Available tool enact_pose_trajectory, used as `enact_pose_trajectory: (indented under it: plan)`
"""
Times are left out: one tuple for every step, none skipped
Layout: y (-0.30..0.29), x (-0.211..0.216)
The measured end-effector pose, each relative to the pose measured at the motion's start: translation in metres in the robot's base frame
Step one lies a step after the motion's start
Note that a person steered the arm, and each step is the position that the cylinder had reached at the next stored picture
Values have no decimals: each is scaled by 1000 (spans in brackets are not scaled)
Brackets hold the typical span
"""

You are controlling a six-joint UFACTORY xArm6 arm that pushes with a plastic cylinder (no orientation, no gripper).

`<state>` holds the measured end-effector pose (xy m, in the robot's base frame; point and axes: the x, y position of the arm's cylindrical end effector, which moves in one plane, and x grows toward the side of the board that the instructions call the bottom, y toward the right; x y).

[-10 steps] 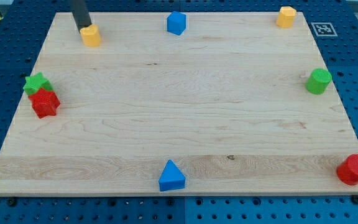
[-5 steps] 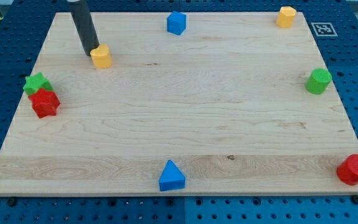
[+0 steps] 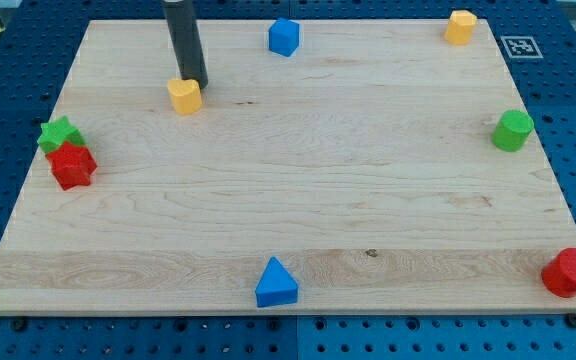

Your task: Push the yellow heart to the red star

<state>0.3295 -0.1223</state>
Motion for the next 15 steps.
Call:
enact_pose_trajectory:
  plan:
    - [0, 19]
    - [-4, 37]
    - [-21, 52]
    - [-10, 56]
    - [-12, 66]
    - [-34, 78]
    - [-56, 79]
    - [-60, 79]
    - [-62, 79]
    - [-71, 79]
    - [-76, 79]
    - [-81, 81]
    - [-86, 81]
    - [-89, 81]
    - [-95, 81]
